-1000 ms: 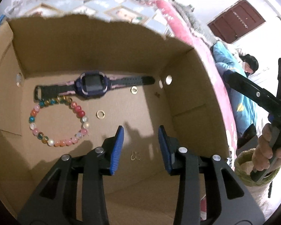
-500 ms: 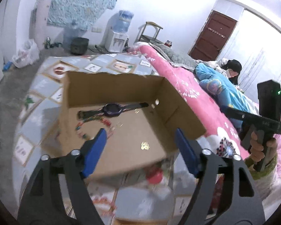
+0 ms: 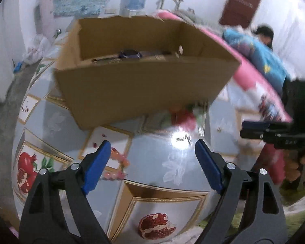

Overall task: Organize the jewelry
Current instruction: 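Withdraw the open left tool from the box back over the table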

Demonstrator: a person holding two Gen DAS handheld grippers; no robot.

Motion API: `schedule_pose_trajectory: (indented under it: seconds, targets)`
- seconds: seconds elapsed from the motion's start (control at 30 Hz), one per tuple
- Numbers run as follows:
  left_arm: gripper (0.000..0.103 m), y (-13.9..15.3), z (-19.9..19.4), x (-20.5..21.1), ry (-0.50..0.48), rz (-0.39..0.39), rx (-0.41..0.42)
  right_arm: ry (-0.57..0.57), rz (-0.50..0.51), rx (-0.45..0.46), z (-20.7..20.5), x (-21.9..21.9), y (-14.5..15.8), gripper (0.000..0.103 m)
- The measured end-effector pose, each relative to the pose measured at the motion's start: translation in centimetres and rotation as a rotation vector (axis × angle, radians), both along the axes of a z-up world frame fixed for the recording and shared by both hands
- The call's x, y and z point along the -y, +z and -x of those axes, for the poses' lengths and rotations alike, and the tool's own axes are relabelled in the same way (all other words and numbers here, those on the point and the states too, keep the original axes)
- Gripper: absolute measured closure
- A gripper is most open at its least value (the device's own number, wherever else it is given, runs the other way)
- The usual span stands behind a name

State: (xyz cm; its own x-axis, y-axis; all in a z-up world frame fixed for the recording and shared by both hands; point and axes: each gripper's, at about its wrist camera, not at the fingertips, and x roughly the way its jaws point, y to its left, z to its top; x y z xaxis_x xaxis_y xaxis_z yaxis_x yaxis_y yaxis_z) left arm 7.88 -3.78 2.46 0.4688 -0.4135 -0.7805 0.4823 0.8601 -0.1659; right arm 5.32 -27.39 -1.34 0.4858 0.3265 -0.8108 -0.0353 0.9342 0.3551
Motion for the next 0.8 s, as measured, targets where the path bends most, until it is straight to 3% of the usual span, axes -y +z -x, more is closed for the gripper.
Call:
schedule_pose_trajectory:
  seconds: [0.1, 0.27, 0.33, 0.8]
  targets:
    - [0.022, -1.4, 1.0, 2.8, -0.040, -0.123, 0.062, -0.020, 0.085, 0.017, 0.3, -1.2, -0.7, 0.054]
    - [0.022, -3.2, 2.5, 6.2, -0.106, -0.288, 0.137, -0.059, 0.145, 0.030, 0.0, -1.5, -1.2, 0.054]
    - [0.022, -3.5, 3.0, 7.0, -0.120, -0.320, 0.157, -0.071, 0.136, 0.037, -0.1, -1.3, -1.2, 0.054]
    - [0.008, -4.8, 3.5, 6.8, -0.063, -0.297, 0.177, -0.044, 0.113, 0.052, -0.3, -2.1, -1.2, 0.054]
